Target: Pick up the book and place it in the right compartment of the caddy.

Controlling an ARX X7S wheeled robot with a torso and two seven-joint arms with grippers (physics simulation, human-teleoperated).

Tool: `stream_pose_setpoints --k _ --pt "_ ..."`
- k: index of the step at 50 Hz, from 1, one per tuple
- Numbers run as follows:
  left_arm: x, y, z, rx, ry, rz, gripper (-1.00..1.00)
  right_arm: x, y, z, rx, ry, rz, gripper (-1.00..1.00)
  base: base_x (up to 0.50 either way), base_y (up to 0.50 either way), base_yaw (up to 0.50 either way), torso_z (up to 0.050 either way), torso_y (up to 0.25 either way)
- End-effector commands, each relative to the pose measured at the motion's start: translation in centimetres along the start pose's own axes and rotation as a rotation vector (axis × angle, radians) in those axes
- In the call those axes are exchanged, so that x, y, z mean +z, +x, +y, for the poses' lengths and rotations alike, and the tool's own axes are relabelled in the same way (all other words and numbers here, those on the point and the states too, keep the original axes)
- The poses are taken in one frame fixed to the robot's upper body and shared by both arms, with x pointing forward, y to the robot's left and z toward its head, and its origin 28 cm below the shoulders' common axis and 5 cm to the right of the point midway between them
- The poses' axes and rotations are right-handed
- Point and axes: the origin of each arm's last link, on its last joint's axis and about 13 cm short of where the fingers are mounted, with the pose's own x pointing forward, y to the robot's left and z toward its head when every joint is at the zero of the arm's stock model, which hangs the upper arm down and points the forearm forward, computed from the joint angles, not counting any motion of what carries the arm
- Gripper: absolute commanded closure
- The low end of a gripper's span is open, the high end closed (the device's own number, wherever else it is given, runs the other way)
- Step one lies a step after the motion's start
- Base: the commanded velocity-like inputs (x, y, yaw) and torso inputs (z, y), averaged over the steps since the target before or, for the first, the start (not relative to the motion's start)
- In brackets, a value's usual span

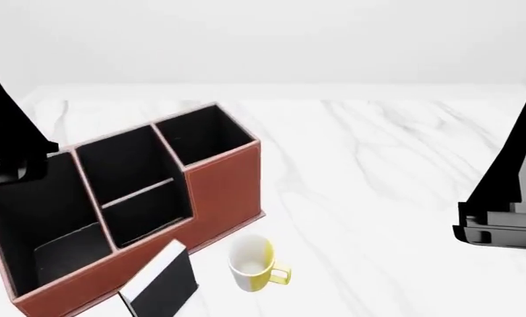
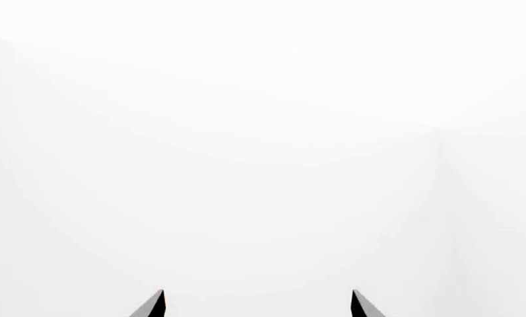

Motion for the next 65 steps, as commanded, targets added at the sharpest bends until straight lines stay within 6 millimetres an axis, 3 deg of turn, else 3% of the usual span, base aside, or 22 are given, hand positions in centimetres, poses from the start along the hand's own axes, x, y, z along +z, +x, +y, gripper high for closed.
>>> stream_pose_setpoints --k 1,30,34,37,45,51,52,53,65 --pt "0.2 -0.1 0.0 -0.002 -0.001 -0.002 -1.0 0.0 0.1 0.0 0.003 0.002 0.001 -1.0 0.0 0.0 0.0 0.0 0.0" --pt "0.0 -0.1 0.1 -0.04 -0.01 0.051 -1.0 -0.1 0.0 0.0 -0.016 -0.009 0.03 -1.0 0.07 0.0 0.0 0.0 0.0" --pt "-0.4 0.0 0.4 -0.149 -0.014 0.114 -1.0 -0.1 -0.1 -0.2 -0.016 -0.02 0.034 -1.0 0.0 0.0 0.0 0.0 0.0" --pt "-0.4 0.6 0.7 -0.25 -0.128 0.256 -1.0 -0.1 -0.1 -0.3 -0.016 -0.016 0.036 -1.0 0.0 0.0 0.0 0.0 0.0" --pt "-1.3 1.5 1.1 -0.357 -0.211 0.537 -1.0 -0.2 0.0 -0.1 -0.007 -0.015 0.041 -1.0 0.0 0.0 0.0 0.0 0.0" --pt "-2.0 1.5 1.2 -0.369 -0.166 0.563 -1.0 -0.2 0.0 -0.2 -0.007 -0.017 0.042 -1.0 0.0 0.0 0.0 0.0 0.0" --pt "-3.4 0.7 1.5 -0.41 -0.154 0.695 -1.0 -0.2 0.0 -0.2 -0.006 -0.019 0.043 -1.0 0.0 0.0 0.0 0.0 0.0" --pt "-3.6 0.5 1.6 -0.415 -0.148 0.722 -1.0 -0.3 0.0 -0.2 -0.006 -0.018 0.045 -1.0 0.0 0.0 0.0 0.0 0.0" --pt "-4.1 -2.2 1.9 -0.54 -0.156 0.857 -1.0 -0.8 0.2 0.0 -0.003 -0.02 0.059 -1.0 0.0 0.0 0.0 0.0 0.0"
